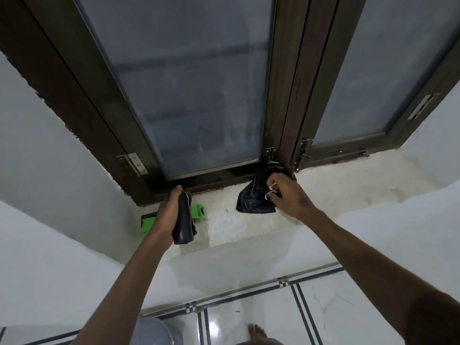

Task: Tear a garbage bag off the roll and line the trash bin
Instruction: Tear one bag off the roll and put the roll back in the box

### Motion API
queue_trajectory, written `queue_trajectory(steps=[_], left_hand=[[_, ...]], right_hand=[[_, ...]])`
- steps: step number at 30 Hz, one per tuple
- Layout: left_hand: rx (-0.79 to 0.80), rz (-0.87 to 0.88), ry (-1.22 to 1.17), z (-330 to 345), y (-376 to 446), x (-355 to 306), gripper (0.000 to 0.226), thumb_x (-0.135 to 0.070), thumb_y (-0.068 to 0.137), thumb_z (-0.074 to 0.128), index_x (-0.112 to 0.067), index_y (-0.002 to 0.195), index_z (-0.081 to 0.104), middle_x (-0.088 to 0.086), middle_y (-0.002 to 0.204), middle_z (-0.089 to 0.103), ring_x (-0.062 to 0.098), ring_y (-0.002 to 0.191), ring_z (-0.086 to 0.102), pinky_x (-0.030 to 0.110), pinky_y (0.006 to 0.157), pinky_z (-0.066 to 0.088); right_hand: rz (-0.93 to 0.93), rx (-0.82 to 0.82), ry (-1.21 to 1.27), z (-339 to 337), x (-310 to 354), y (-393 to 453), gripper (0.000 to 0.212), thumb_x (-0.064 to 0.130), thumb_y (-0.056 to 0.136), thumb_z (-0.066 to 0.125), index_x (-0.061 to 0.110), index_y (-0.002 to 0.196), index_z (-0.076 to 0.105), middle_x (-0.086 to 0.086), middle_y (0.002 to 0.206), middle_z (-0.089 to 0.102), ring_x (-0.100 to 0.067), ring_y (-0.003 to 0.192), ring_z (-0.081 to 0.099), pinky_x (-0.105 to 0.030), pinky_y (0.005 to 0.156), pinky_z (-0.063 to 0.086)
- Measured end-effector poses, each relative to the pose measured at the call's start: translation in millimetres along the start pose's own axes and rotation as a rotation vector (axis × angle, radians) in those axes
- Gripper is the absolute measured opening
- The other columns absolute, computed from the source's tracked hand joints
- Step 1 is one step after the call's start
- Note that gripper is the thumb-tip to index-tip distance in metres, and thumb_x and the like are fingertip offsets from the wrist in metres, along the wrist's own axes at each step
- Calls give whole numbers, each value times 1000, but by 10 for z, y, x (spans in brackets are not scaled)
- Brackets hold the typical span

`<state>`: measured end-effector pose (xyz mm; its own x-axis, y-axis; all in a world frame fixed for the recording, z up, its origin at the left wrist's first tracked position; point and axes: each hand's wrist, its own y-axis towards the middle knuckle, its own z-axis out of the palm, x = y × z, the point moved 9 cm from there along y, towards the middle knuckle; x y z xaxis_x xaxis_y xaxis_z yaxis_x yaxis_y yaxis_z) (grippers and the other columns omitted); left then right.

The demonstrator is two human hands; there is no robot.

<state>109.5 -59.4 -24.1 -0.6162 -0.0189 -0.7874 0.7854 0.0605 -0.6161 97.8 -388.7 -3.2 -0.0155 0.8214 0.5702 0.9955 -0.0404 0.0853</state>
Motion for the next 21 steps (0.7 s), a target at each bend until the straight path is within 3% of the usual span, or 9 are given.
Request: queue_trajectory(steps=[2, 5, 7, 9, 13, 16, 18, 21], left_hand=[[33, -39, -97, 19, 10, 51, 50, -61, 88, 57, -14, 104, 63, 10, 78, 68, 24, 64, 63, 34, 67, 54], [71, -85, -234, 83, -6, 106, 47, -58, 88, 60, -13, 103, 62, 7, 76, 66, 21, 62, 62, 33, 65, 52], [96, -131, -337, 137, -18, 133, 48, -58, 87, 62, -12, 99, 62, 6, 76, 65, 20, 64, 60, 34, 68, 52], [128, -161, -418, 211, -40, 154, 48, -59, 86, 61, -11, 93, 61, 6, 74, 63, 19, 64, 59, 34, 70, 51], [172, -139, -446, 292, -81, 140, 46, -55, 88, 61, -9, 91, 59, 7, 71, 64, 22, 65, 59, 36, 71, 53], [159, -113, -460, 306, -110, 128, 44, -46, 90, 64, -6, 108, 63, 11, 92, 69, 24, 82, 65, 40, 90, 53], [148, -82, -468, 338, -140, 98, 46, -43, 91, 64, -5, 118, 61, 13, 108, 70, 24, 96, 68, 40, 98, 51], [161, -28, -577, 468, -185, -4, 33, -41, 95, 60, -10, 106, 61, 9, 98, 68, 19, 90, 66, 38, 96, 49]], right_hand=[[0, -80, -20, -58, 41, -81, 29, 11, 84, 66, 25, 99, 45, 3, 98, 53, -21, 86, 54, -33, 72, 45], [-60, -247, -272, -155, 180, -116, 36, 27, 82, 65, 19, 116, 56, -5, 121, 55, -26, 113, 50, -40, 94, 41], [-72, -206, -375, -58, 180, -95, 46, 39, 84, 57, 22, 127, 56, -8, 134, 52, -27, 127, 45, -47, 106, 35], [-59, -121, -394, 75, 107, -92, 48, 46, 88, 48, 23, 129, 56, -7, 135, 53, -26, 128, 45, -47, 109, 33], [-39, -236, -287, -13, 95, -169, 43, 39, 90, 49, 19, 126, 59, -8, 131, 56, -28, 123, 50, -45, 106, 36], [-68, -352, -192, -123, 312, -265, 35, 30, 90, 53, 18, 122, 61, -6, 126, 57, -27, 119, 52, -46, 102, 41], [-59, -248, 44, -34, 544, -294, 31, 31, 93, 57, 22, 123, 58, -1, 119, 60, -20, 111, 55, -43, 94, 48], [121, 211, 581, 455, 970, -411, 49, 46, 90, 65, 34, 135, 48, 5, 116, 57, -11, 106, 60, -28, 82, 54]])
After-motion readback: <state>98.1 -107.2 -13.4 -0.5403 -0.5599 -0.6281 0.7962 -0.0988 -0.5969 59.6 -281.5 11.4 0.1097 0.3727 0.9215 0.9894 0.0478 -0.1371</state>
